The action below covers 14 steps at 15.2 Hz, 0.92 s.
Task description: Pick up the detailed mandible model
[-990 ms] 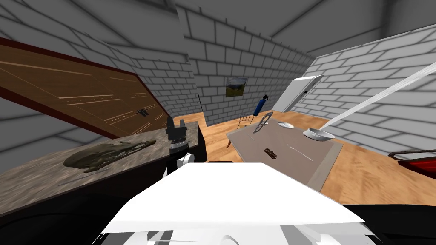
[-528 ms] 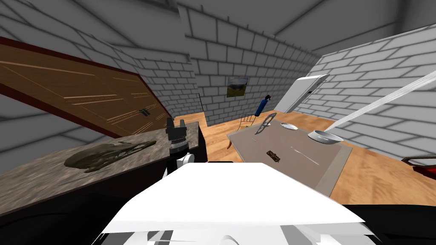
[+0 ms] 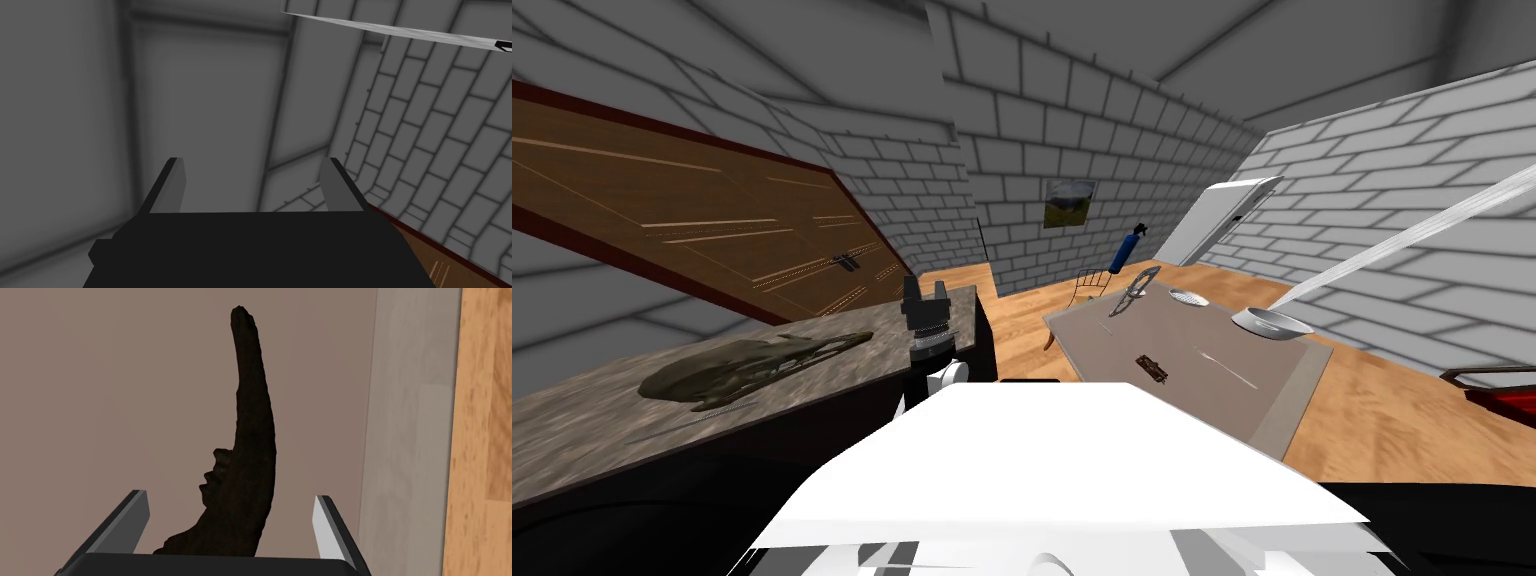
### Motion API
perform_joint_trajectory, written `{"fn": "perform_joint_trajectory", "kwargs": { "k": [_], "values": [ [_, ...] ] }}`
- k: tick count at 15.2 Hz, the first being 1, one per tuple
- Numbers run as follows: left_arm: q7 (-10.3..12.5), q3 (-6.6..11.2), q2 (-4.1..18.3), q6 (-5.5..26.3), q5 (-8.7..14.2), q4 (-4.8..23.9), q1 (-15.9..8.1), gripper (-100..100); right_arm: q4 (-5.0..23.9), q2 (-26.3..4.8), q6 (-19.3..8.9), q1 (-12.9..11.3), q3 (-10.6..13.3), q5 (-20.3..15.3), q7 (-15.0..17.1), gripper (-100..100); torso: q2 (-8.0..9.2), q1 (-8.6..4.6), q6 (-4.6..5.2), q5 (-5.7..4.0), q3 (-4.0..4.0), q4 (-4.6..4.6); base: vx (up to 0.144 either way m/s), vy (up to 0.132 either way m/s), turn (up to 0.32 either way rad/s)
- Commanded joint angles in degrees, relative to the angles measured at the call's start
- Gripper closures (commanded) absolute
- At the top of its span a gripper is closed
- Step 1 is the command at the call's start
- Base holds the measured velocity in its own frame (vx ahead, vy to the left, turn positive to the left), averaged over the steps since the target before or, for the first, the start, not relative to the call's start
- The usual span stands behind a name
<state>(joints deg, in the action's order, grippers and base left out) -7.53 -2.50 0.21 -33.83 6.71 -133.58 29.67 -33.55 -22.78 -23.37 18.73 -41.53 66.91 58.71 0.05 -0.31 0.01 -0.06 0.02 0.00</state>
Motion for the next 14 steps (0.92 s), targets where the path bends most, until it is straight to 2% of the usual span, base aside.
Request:
{"fn": "perform_joint_trajectory", "kwargs": {
  "k": [1,2,3,4,8,9,10,11,14],
  "values": [
    [0.0,0.0,0.0,0.0,0.0,0.0,0.0,0,1.14,1.21,1.72,-1.24,0.01,0.21,-1.63,-100,0.0,0.0,0.0,0.0,0.0,0.0,-0.019,-0.122,-0.041],
    [0.0,0.0,0.0,0.0,0.0,0.0,0.0,0,1.38,1.94,2.52,-1.82,0.13,-0.07,-1.93,-100,0.02,-0.07,-0.01,-0.02,0.01,0.01,-0.018,-0.117,-0.041],
    [0.0,0.0,0.0,0.0,0.0,0.0,0.0,0,1.83,0.87,1.53,-1.58,-0.15,0.77,-1.97,-100,0.02,-0.1,-0.01,-0.03,0.02,0.01,-0.01,-0.067,-0.006],
    [0.0,0.0,0.0,0.0,0.0,0.0,0.0,0,2.17,0.97,1.87,-1.8,-0.2,0.98,-2.63,100,0.02,0.01,-0.01,0.0,0.01,0.01,-0.003,-0.025,0.006],
    [0.0,-0.01,-0.01,0.0,0.0,0.0,0.0,0,2.12,0.97,1.79,-1.81,-0.22,1.02,-2.61,100,-0.06,0.14,-0.03,-0.05,-0.04,-0.04,0.0,-0.005,-0.001],
    [0.0,-0.01,-0.01,0.0,0.0,0.0,0.0,0,0.65,-0.26,0.13,-0.09,-0.24,0.77,-1.03,100,-0.07,0.13,-0.03,-0.06,-0.06,-0.05,0.014,0.069,0.073],
    [0.0,-0.02,-0.01,0.0,0.0,0.0,0.0,0,0.65,-0.26,0.13,-0.09,-0.24,0.77,-1.03,100,-0.1,0.28,-0.03,-0.02,-0.08,-0.06,0.019,0.109,0.064],
    [0.0,-0.02,-0.02,0.0,0.0,0.0,0.0,0,0.28,-1.37,-1.07,0.78,-0.42,1.2,-0.57,100,-0.13,0.46,-0.05,0.01,-0.09,-0.07,0.009,0.133,0.068],
    [0.0,-0.02,-0.02,0.0,0.0,0.0,0.0,0,0.28,-1.37,-1.07,0.78,-0.42,1.2,-0.57,100,-0.15,0.62,-0.04,0.06,-0.12,-0.09,0.013,0.093,0.009]
  ]
}}
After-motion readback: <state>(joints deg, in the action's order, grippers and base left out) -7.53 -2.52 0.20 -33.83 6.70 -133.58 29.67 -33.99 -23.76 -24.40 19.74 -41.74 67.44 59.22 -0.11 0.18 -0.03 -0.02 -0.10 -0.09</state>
